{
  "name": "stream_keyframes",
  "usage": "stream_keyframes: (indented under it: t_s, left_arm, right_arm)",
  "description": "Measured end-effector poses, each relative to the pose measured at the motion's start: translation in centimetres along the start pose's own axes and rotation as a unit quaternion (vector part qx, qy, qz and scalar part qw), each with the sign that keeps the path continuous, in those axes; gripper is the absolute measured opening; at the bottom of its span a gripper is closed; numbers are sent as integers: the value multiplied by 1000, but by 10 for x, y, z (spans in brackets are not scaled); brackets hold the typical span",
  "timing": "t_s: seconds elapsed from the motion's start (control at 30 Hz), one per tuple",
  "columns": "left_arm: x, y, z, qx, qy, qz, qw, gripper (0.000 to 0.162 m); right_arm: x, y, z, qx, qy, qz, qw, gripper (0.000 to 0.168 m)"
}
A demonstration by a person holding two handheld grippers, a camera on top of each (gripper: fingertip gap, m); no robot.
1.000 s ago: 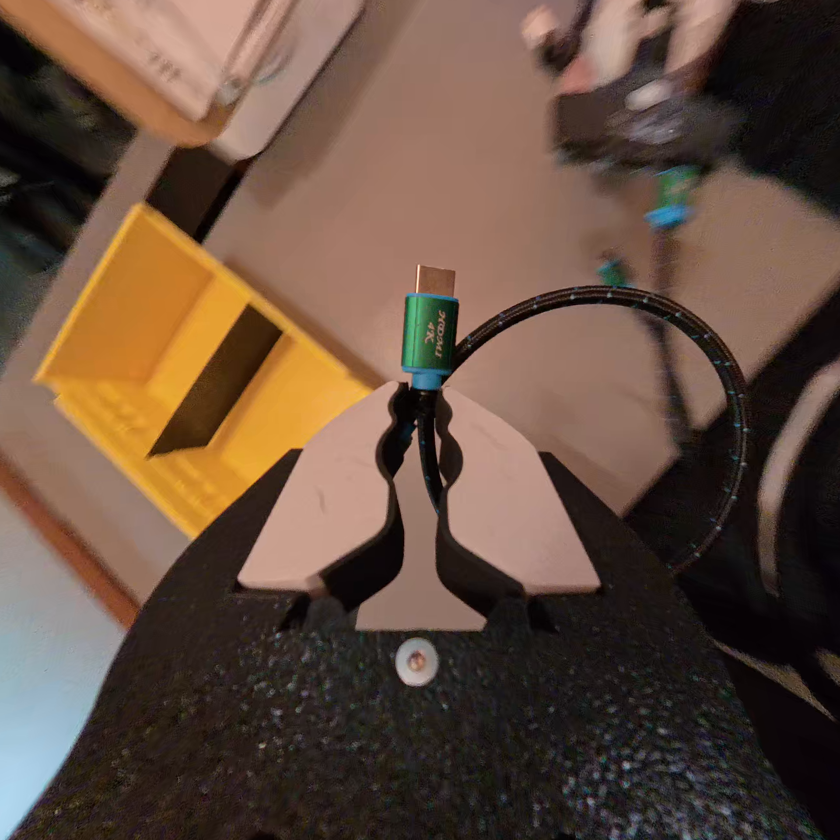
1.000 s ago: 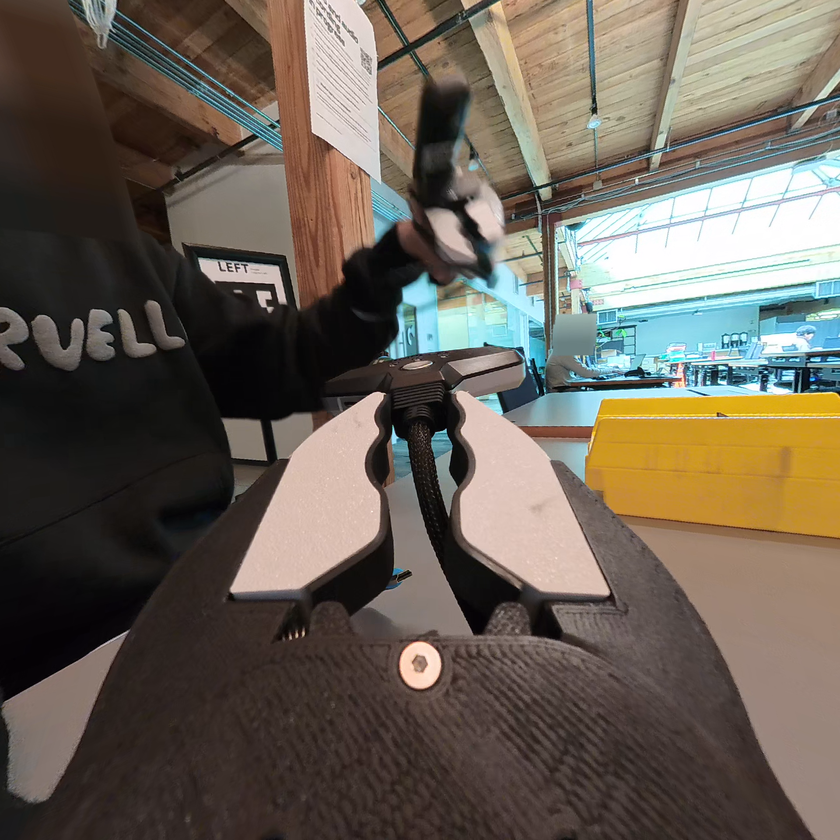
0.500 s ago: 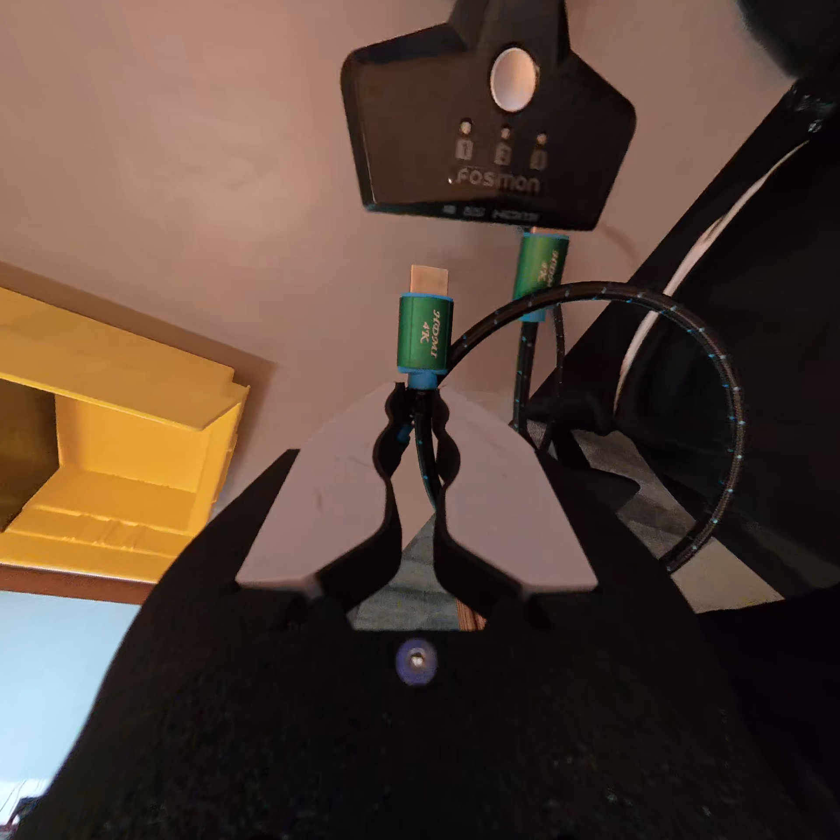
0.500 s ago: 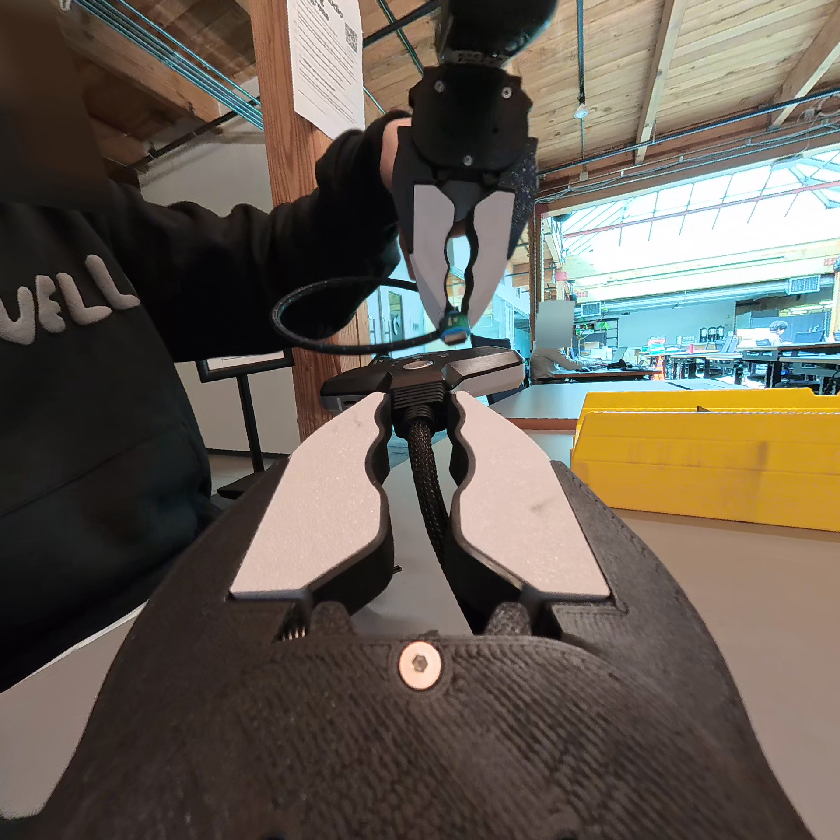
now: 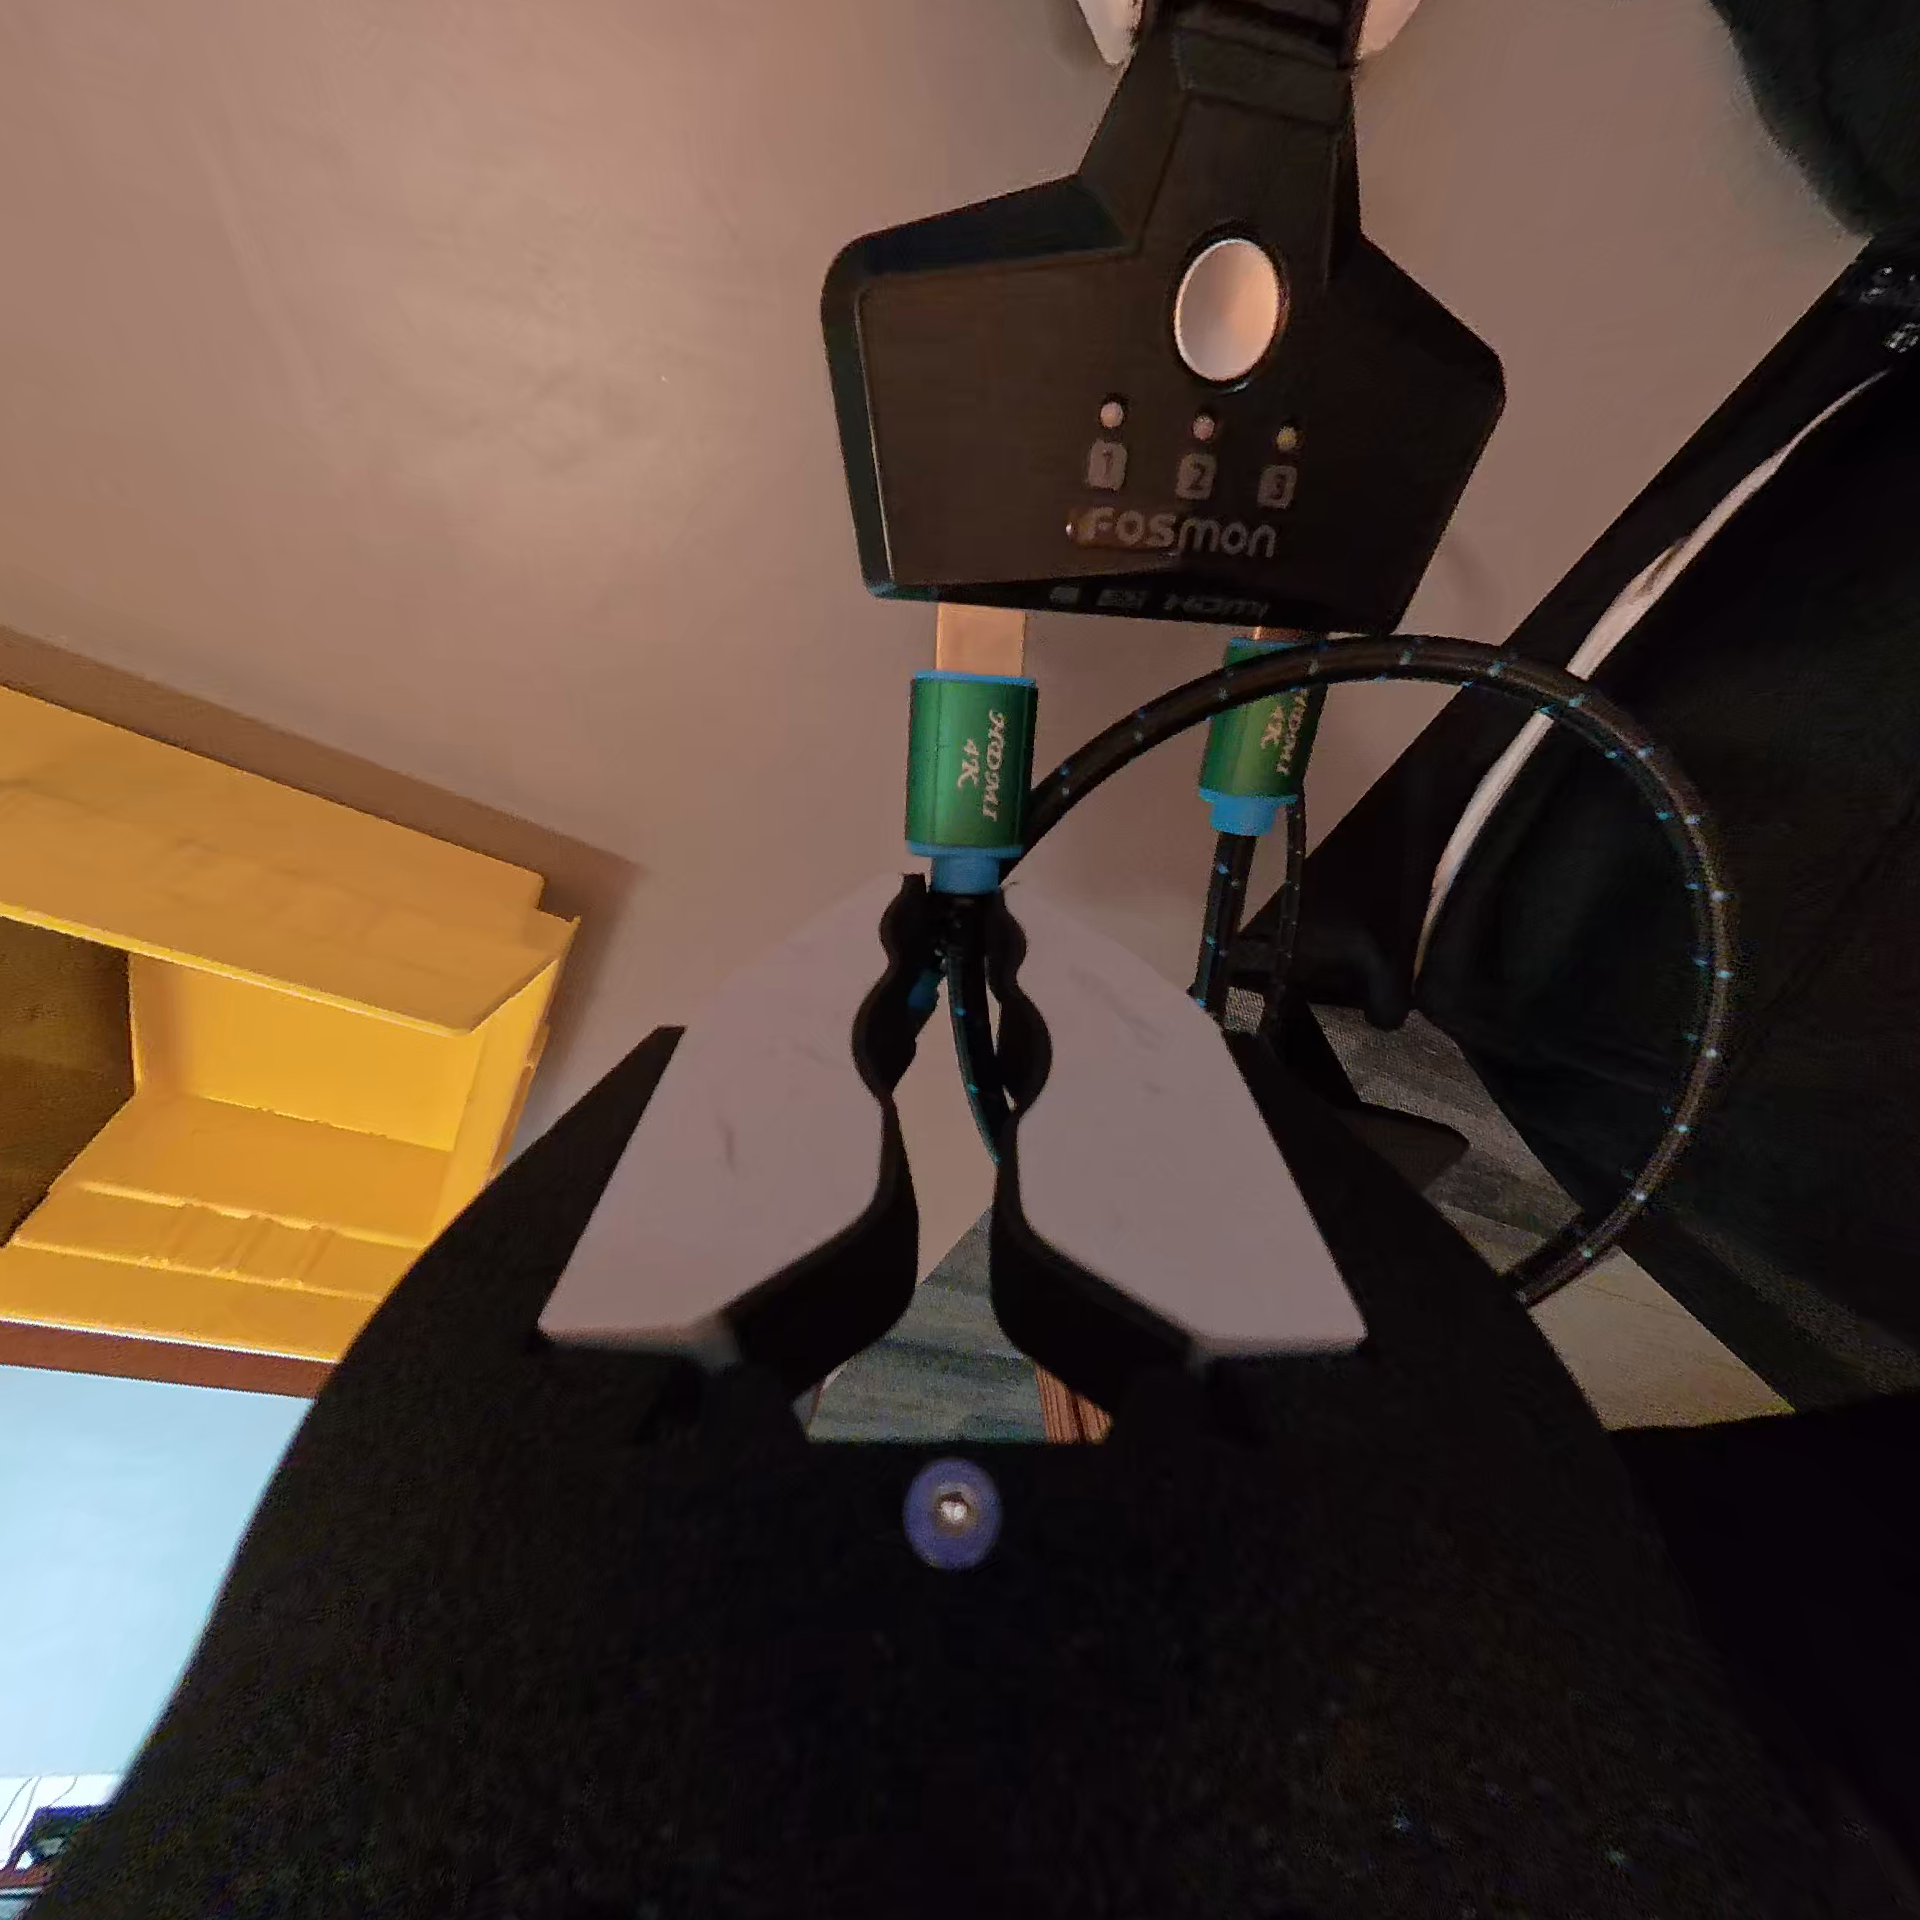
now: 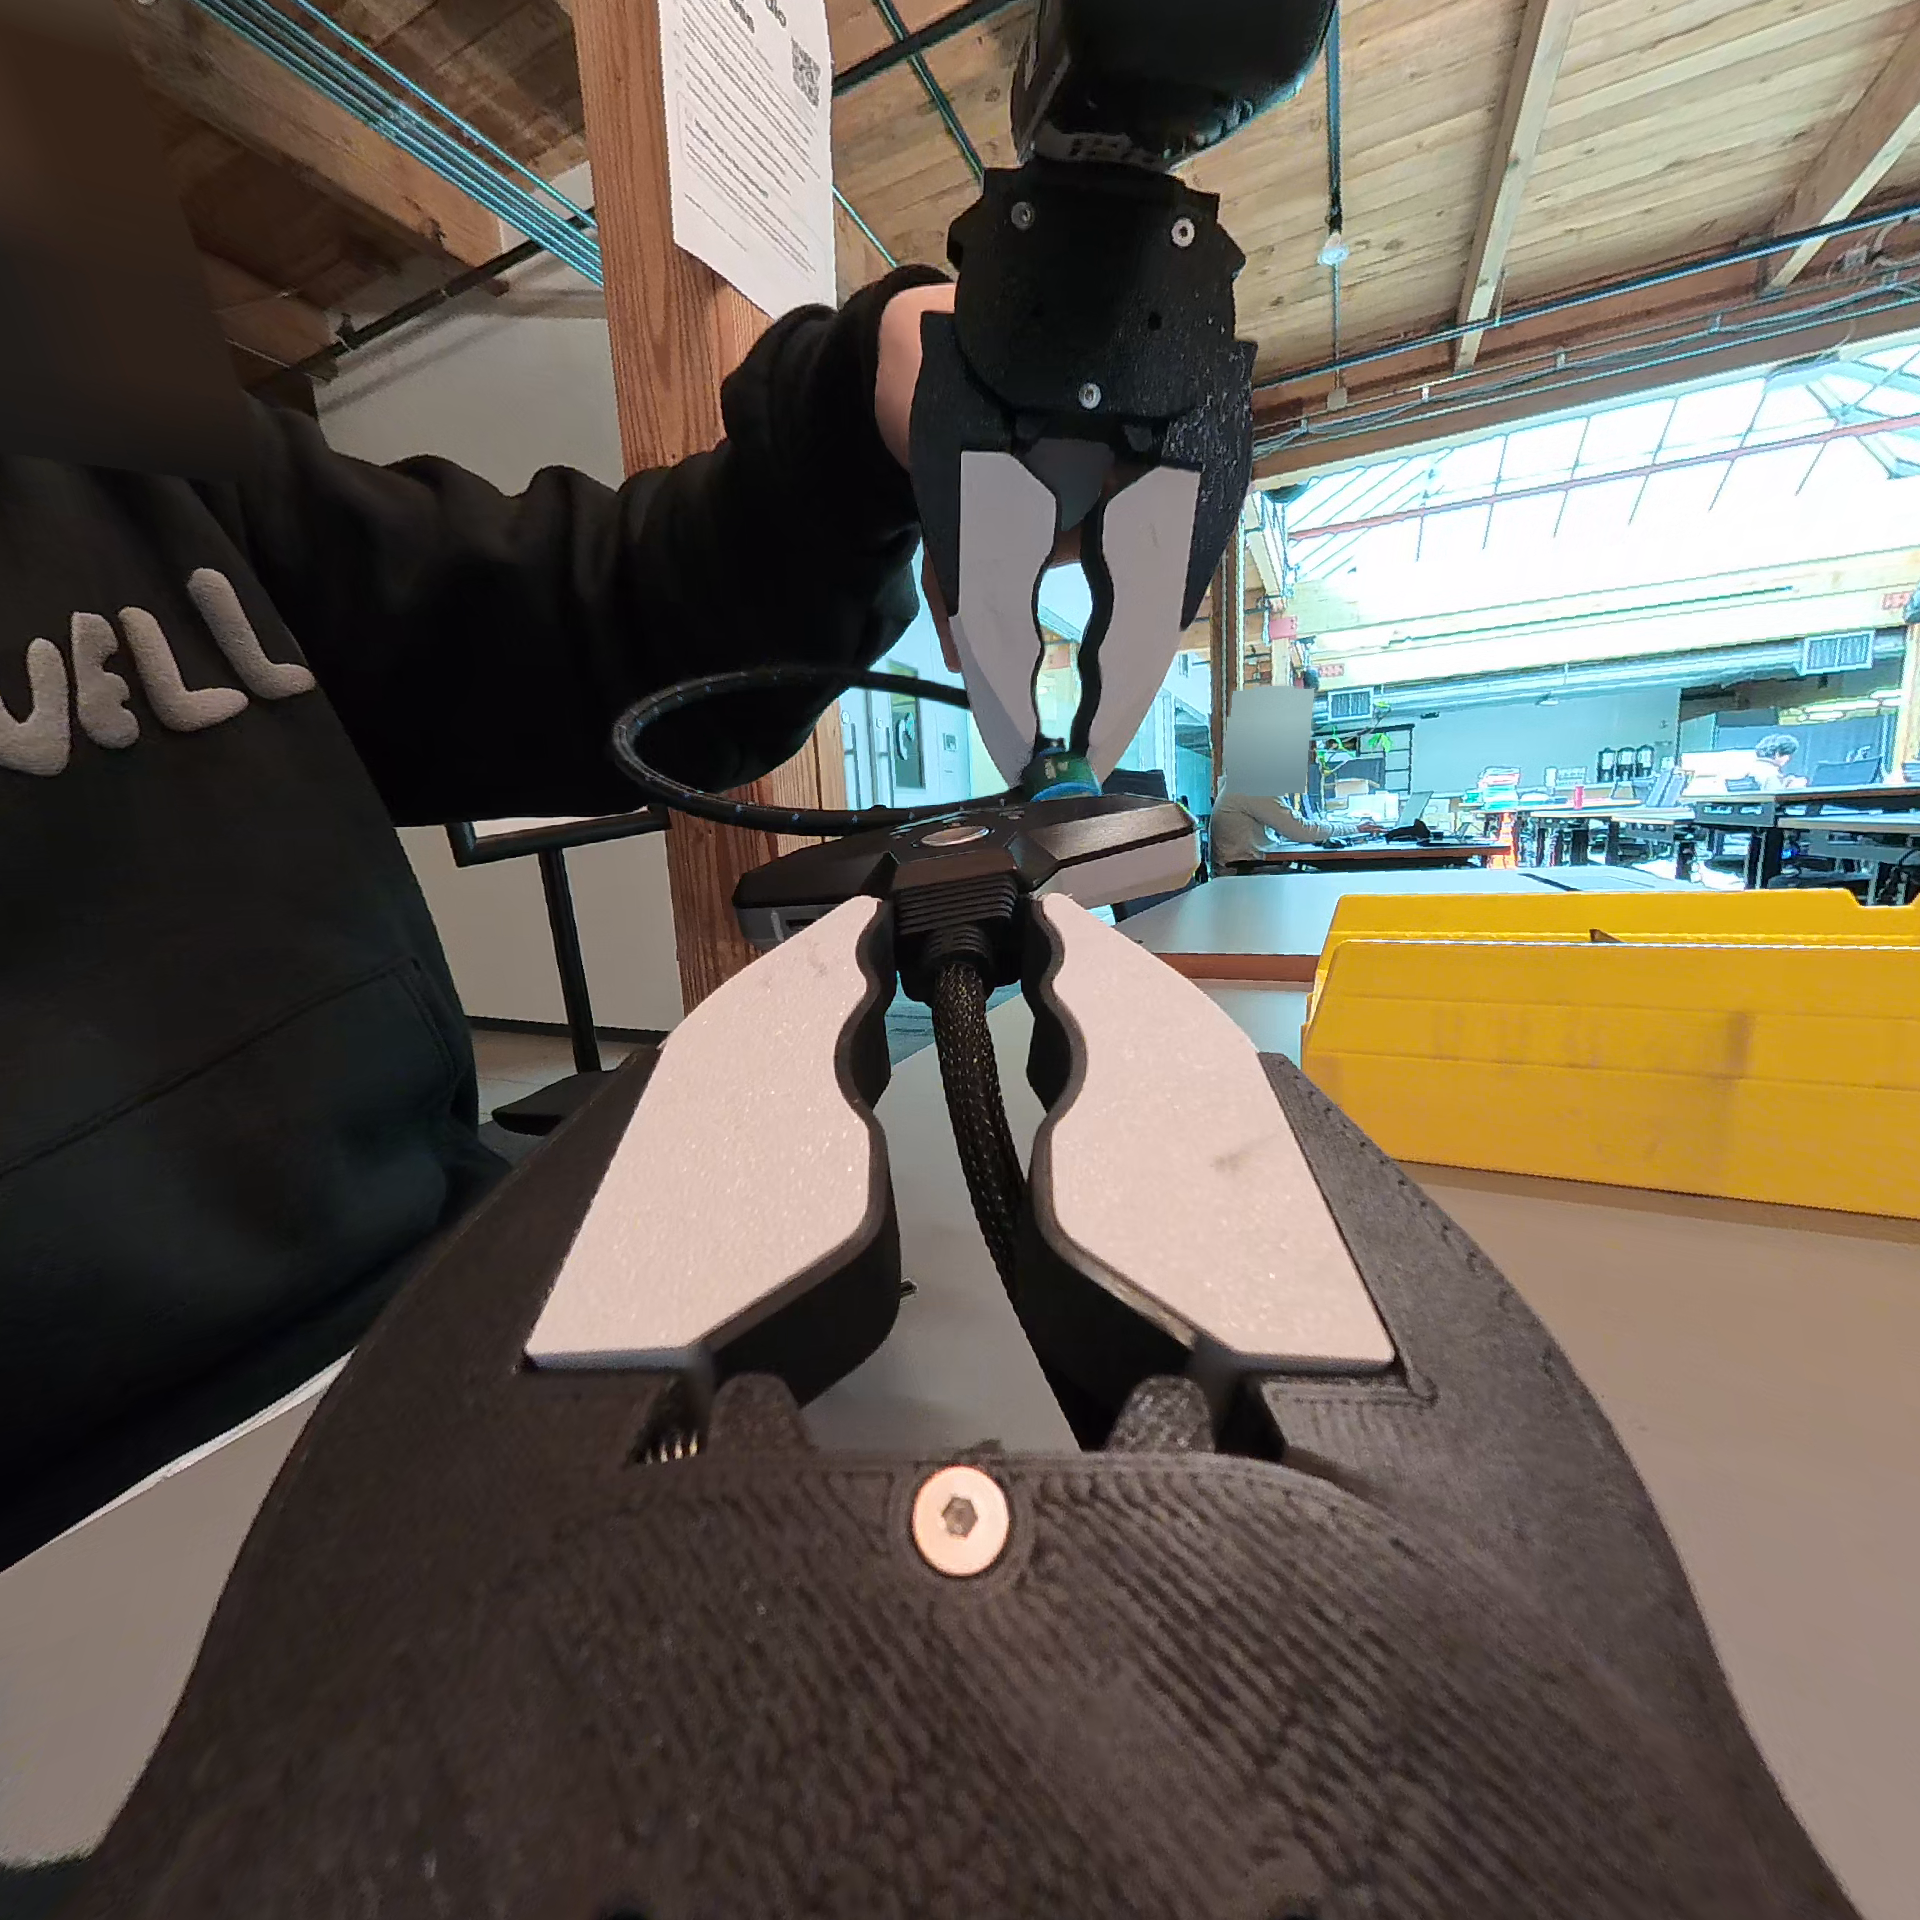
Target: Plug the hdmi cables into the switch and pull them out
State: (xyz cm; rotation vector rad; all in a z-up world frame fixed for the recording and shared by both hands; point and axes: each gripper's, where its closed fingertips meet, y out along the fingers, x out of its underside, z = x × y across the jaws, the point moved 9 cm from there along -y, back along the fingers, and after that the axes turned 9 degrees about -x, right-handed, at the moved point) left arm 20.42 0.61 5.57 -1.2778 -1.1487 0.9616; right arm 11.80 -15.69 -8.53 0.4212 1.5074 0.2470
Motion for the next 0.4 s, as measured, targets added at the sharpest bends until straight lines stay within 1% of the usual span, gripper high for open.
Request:
stream_keyframes:
  t_s: [0.03,0.4]
  left_arm:
    - [0,1,1,1,3,-5,1000,11]
    - [-2,11,2,-11,6,-18,1000,11]
  right_arm:
    - [0,0,0,-1,-1,0,1000,23]
    - [0,0,0,3,0,-3,1000,23]
